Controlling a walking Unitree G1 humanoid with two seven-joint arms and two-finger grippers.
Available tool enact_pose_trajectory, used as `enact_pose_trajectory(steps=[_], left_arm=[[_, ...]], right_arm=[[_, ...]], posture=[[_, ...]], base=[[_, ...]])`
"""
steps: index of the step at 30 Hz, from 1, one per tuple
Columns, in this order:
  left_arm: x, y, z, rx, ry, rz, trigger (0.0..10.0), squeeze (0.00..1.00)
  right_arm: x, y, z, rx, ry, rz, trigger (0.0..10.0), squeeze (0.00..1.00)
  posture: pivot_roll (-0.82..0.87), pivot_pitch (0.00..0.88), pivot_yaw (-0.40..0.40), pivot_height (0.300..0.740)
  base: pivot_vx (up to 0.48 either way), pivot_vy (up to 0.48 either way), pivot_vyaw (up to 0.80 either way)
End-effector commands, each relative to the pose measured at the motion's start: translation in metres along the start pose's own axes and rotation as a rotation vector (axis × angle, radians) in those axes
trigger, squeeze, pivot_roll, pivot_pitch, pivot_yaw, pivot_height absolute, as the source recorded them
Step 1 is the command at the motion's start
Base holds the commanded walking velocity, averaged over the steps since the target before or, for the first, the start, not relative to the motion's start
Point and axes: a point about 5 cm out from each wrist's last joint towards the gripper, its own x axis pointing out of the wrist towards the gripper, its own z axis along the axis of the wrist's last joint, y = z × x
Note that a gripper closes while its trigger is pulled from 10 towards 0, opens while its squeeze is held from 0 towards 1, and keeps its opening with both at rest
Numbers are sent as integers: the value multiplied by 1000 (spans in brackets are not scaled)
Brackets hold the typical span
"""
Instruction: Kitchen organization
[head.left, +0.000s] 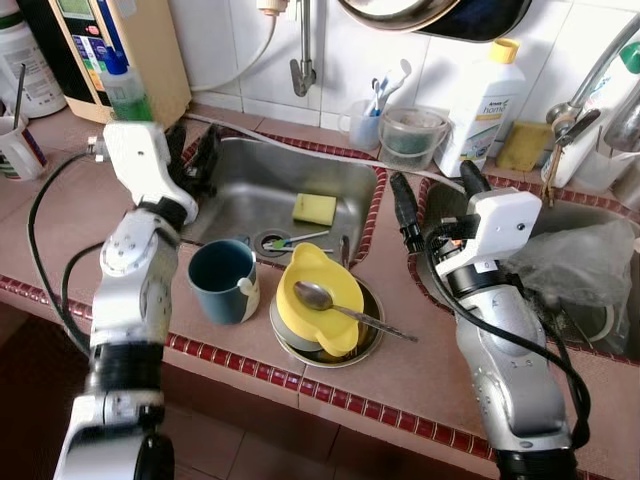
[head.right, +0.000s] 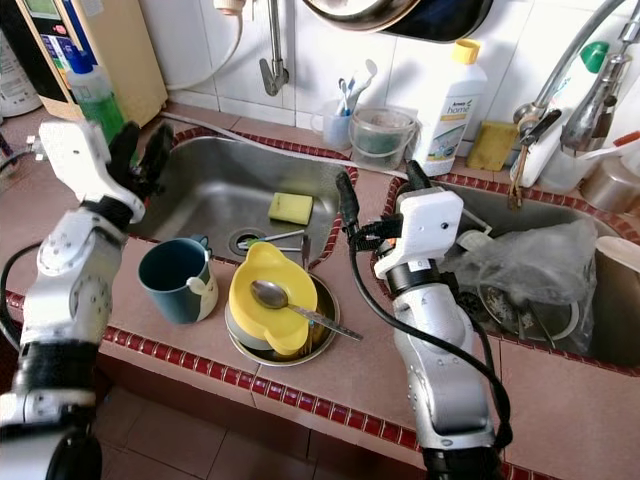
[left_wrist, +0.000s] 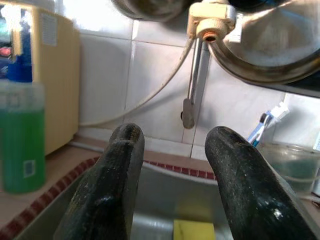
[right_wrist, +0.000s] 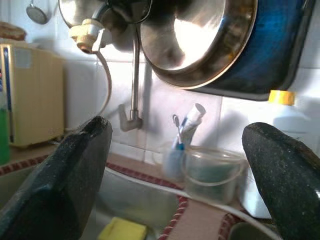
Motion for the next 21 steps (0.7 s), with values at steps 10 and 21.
enact_pose_trajectory(steps=[10, 21], left_arm=[[-25, -16, -14, 61, 33, -4, 10000, 0], [-31, -15, -9, 94, 24, 15, 10000, 0]], right_arm=[[-3, -8, -18, -53, 41, -33, 10000, 0], [-6, -6, -21, -38, 49, -38, 10000, 0]], posture=[[51, 0, -42, 740], [60, 0, -49, 740]], base=[[0, 0, 0], [0, 0, 0]])
